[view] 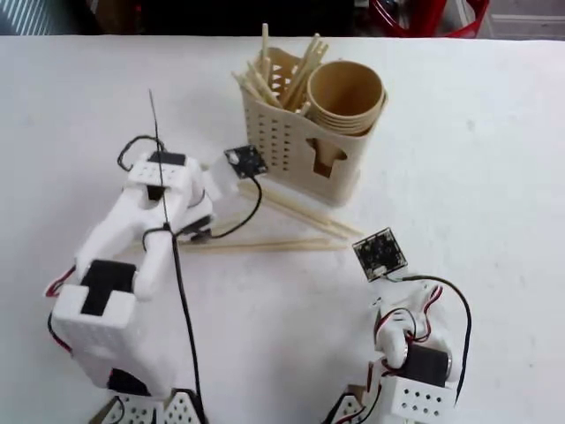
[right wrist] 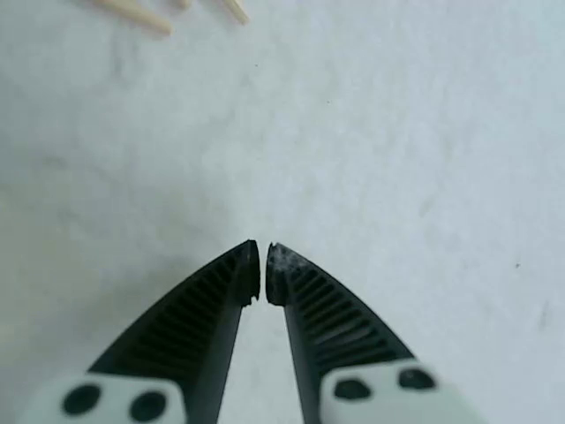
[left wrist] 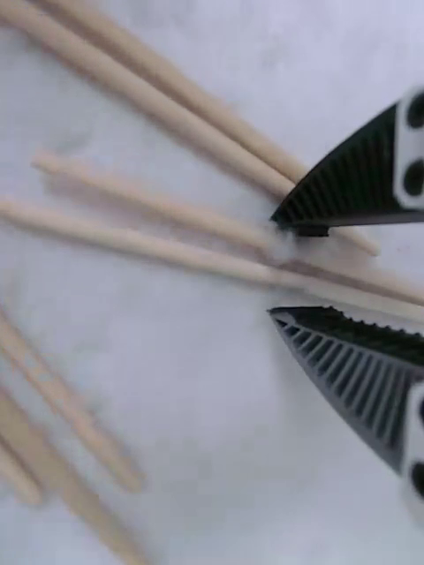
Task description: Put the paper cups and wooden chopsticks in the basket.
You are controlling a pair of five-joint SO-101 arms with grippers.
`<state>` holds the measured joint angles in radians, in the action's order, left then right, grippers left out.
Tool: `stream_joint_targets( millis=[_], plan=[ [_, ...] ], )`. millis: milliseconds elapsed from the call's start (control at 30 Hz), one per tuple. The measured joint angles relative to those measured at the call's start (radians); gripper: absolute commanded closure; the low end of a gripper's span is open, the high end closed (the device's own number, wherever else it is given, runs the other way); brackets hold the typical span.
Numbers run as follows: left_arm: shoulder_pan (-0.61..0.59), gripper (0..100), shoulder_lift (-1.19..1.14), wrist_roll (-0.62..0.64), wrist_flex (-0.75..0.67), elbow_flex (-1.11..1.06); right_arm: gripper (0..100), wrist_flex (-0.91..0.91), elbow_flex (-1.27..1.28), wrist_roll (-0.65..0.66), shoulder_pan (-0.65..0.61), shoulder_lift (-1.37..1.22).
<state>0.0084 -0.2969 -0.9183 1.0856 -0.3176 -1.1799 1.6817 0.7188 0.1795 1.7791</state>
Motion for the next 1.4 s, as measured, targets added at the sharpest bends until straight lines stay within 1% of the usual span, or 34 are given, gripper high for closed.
stream_joint_targets(
  millis=[133,433,667,800,900,1100,1233,1400],
  plan=[
    [-0.002,86,-0.034,0.002,0.023,0.049,96.4,0.000,0.000,0.000,0.000,0.000],
    [-0.003,85,-0.038,0.002,0.023,0.058,96.4,0.000,0.000,0.000,0.000,0.000],
    [-0.003,86,-0.051,0.029,0.023,0.060,96.4,0.000,0.000,0.000,0.000,0.000],
    [-0.003,87,-0.083,0.035,0.029,0.098,96.4,0.000,0.000,0.000,0.000,0.000],
    [-0.003,90,-0.126,0.075,0.071,0.153,96.4,0.000,0.000,0.000,0.000,0.000],
    [0.000,91,-0.227,0.106,0.189,0.295,96.4,0.000,0.000,0.000,0.000,0.000],
    [0.002,98,-0.265,0.107,0.222,0.348,96.4,0.000,0.000,0.000,0.000,0.000],
    [0.002,98,-0.272,0.110,0.224,0.368,96.4,0.000,0.000,0.000,0.000,0.000]
  ],
)
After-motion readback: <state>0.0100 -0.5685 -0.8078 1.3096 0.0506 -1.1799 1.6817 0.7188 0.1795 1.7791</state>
